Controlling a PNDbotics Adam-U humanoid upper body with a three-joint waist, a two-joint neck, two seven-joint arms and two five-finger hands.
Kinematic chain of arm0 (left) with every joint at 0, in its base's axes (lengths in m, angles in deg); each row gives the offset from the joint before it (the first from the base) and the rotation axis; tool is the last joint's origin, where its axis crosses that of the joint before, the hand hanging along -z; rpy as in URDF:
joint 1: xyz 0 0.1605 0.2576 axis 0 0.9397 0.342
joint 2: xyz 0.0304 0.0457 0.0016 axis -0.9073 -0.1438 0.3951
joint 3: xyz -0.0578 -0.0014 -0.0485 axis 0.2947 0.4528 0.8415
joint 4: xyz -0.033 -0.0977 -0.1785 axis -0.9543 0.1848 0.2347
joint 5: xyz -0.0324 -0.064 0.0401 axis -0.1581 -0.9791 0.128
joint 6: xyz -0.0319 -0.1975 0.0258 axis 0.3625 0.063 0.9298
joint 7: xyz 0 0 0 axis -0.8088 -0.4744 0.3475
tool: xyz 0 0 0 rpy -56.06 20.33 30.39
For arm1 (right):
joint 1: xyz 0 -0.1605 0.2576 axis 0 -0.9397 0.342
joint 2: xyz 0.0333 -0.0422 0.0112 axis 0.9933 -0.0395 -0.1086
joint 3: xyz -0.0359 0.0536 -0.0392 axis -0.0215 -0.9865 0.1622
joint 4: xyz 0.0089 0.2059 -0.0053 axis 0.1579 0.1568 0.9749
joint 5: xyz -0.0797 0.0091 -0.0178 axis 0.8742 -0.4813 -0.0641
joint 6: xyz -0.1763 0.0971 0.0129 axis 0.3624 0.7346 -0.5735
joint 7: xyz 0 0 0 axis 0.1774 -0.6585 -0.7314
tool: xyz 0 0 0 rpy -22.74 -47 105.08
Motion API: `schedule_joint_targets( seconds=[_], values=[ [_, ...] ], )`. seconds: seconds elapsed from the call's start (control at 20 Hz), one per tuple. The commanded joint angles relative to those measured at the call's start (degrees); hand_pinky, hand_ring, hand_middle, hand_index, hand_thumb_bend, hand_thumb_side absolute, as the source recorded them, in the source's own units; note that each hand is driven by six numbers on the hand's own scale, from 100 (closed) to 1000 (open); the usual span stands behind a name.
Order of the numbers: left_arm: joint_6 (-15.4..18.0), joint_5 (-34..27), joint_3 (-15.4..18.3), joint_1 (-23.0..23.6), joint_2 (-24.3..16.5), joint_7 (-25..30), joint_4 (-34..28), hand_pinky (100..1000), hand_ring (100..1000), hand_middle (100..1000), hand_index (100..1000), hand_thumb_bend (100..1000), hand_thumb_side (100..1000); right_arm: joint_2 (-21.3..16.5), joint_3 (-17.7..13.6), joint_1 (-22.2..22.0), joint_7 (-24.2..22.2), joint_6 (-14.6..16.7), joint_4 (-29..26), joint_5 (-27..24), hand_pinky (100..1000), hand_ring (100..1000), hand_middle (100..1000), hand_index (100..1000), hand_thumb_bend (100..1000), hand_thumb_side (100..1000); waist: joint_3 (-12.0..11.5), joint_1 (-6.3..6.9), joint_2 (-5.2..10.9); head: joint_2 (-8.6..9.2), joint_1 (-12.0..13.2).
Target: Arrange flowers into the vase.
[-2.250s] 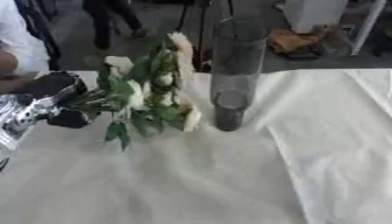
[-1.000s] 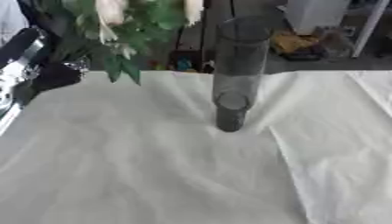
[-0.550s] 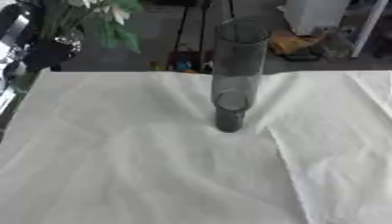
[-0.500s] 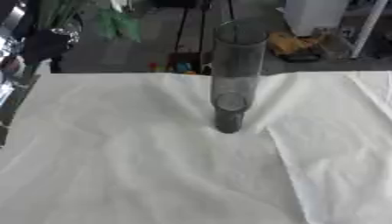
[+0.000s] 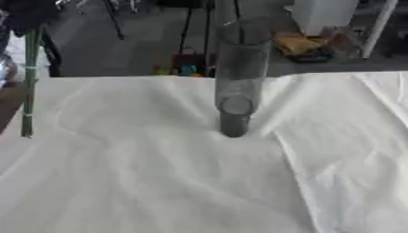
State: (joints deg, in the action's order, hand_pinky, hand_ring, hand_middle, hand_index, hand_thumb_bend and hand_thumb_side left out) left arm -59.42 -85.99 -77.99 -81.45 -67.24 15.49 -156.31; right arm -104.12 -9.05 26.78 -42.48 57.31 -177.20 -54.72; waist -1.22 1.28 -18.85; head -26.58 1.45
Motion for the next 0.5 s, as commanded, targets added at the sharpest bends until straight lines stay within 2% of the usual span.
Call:
schedule_joint_targets(
  seconds=[0.05,0.15,0.3,0.5],
  values=[
    [0.2,-0.8,0.6,-1.3,-1.0,-0.8,-0.6,100,100,100,100,100,459,-1.2,-0.4,0.4,0.2,0.1,-0.9,-0.1,870,865,765,870,100,1000,0.0,-0.06,1.51,-0.11,-0.1],
    [0.3,-1.1,0.8,-1.6,-0.7,-1.1,-0.7,100,100,100,100,100,479,-1.1,-0.4,0.4,0.1,0.1,-0.9,-0.1,867,865,765,870,100,1000,0.2,0.09,1.65,-0.24,0.0],
    [0.4,-3.3,2.9,-4.7,1.3,-3.3,0.3,100,100,100,100,100,480,-1.2,-0.4,0.2,0.1,0.0,-0.9,-0.1,866,865,765,870,100,1000,0.5,0.51,1.80,-0.47,-0.2],
    [1.8,-7.0,3.2,-6.3,1.8,-7.0,1.5,100,100,100,100,100,485,-1.3,-0.4,0.1,0.1,0.0,-0.9,-0.3,866,865,765,870,100,1000,1.2,0.92,2.04,-0.57,-0.4]
  ],
)
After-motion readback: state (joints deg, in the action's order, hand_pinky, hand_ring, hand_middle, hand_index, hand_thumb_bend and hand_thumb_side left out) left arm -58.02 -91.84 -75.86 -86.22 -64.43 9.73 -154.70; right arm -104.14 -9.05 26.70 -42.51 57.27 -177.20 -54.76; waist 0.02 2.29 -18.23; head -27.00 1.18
